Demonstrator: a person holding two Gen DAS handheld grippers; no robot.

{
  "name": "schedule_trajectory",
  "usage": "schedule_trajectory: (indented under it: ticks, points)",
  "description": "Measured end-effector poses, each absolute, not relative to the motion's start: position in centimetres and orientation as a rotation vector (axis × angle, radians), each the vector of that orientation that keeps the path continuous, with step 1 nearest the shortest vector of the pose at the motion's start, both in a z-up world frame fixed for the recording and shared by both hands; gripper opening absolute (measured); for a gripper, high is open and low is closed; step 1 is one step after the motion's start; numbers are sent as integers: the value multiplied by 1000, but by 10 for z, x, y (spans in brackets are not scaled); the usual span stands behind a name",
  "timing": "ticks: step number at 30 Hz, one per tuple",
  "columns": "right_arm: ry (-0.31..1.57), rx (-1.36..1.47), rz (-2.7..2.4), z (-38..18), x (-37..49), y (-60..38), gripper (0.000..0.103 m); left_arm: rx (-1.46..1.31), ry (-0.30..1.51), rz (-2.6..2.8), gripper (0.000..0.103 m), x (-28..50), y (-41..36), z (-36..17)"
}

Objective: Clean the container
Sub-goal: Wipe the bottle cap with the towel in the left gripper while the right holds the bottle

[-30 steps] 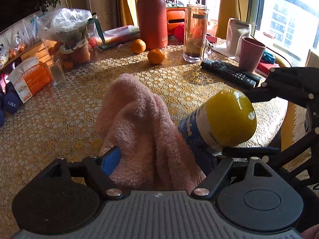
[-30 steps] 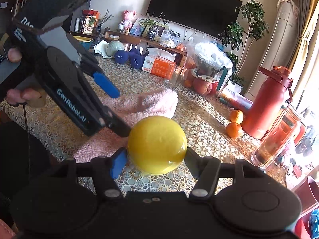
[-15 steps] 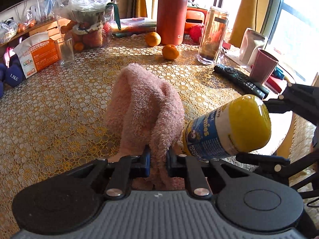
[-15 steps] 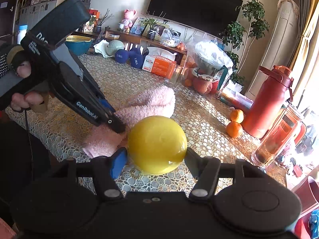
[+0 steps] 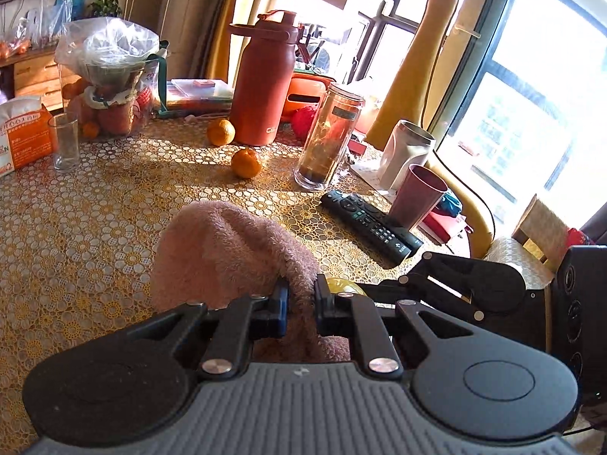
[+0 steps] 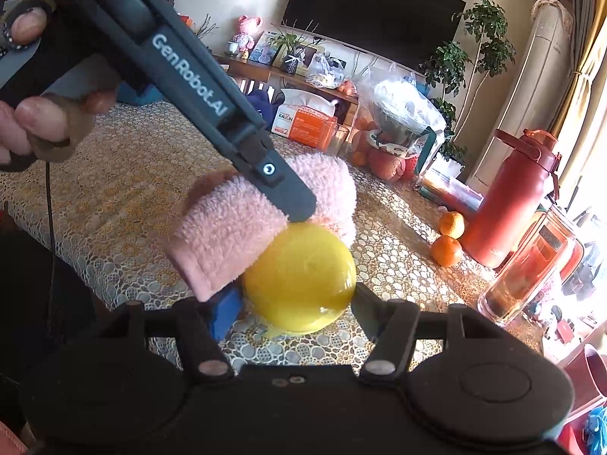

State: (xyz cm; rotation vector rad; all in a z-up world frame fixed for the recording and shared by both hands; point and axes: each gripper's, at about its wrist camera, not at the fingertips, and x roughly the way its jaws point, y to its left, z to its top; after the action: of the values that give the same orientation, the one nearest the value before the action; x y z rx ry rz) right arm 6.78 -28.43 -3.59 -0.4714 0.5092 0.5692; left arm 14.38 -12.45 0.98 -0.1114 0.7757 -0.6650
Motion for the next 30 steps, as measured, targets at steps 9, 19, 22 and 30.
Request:
schedule_trajectory:
  ticks: [9,19,22,30]
  points:
    - [505,-456,585,-34,76,-285,62,-233,885,-624,12,182,-106,-20]
    - [503,-458,594,-32,79,-282,62,-103,968,-557,12,192,-107,-55]
    - [503,-460,593,-32,80,-281,62,-37,961,-553,12,184,-108,-59]
    - [505,-460,590,-31,81,-280,62,-244,827,-635,12,167,-73,-6]
